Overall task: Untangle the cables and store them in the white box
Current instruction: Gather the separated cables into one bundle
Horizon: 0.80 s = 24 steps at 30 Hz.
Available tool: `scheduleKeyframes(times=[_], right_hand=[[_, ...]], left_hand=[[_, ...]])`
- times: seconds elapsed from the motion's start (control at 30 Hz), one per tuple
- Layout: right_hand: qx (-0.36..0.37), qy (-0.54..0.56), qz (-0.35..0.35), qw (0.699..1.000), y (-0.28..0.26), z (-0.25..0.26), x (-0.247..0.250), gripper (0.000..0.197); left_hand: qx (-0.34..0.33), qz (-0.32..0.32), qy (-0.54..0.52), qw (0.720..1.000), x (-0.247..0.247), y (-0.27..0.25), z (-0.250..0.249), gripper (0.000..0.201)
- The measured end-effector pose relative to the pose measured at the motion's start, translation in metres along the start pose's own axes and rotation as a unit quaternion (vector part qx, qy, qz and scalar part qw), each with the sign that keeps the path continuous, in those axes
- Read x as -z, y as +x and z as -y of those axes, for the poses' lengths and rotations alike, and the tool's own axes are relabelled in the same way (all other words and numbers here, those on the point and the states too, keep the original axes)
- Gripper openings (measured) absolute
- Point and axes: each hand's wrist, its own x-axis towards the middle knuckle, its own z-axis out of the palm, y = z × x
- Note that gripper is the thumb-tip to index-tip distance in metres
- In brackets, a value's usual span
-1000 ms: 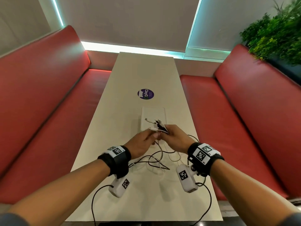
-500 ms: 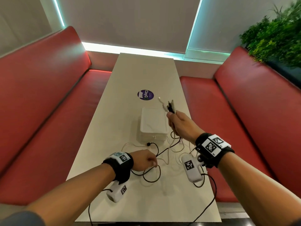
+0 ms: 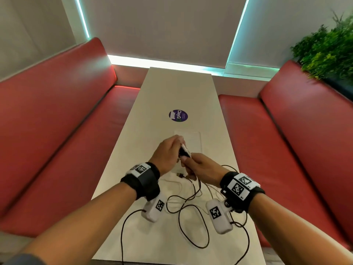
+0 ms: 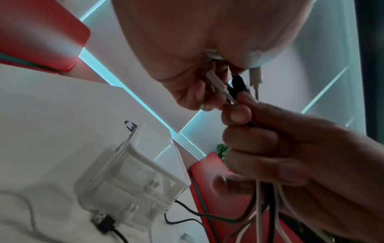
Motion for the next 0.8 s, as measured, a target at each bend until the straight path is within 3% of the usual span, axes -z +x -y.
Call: scheduleKeyframes(times=[0.13,0.27,0.43,0.53,0.6,0.7,0.8], right_hand=[[-0.035,0.005,0.004,0.999,-0.005,0.004,-0.003,0.034],[-0.026,-0.046,-0.004,0.999,-0.006,0.010,-0.002,0.032],[-0.050,0.019,0.002,0.999,-0.001,0.009,-0.002,0.032],[-0.045,-0.020,-0.008,0.999,0.001,0.007,-0.002,0.042],[-0.038,-0.074,0.010,0.996,0.002,0.008,-0.002,0.036],[-0.041,-0.163,0.028,0.985,0.003,0.009,-0.004,0.027],[-0.053,-0.170,0.034,0.984,0.003,0.008,-0.003,0.030]], left_hand=[[0.001,0.041,0.013,0.999,-0.004,-0.009,-0.001,0.062],[0.009,0.027,0.094,0.995,-0.004,-0.005,-0.002,0.026],[0.056,0.002,0.053,0.997,0.004,0.000,0.008,0.022],[0.071,-0.006,0.019,0.997,0.005,0.000,0.011,0.018],[0.068,-0.013,0.012,0.998,0.004,0.000,0.011,0.016],[0.064,-0.008,0.025,0.998,0.001,0.001,0.010,0.022],[0.083,0.015,0.048,0.995,-0.001,0.000,0.008,0.037]])
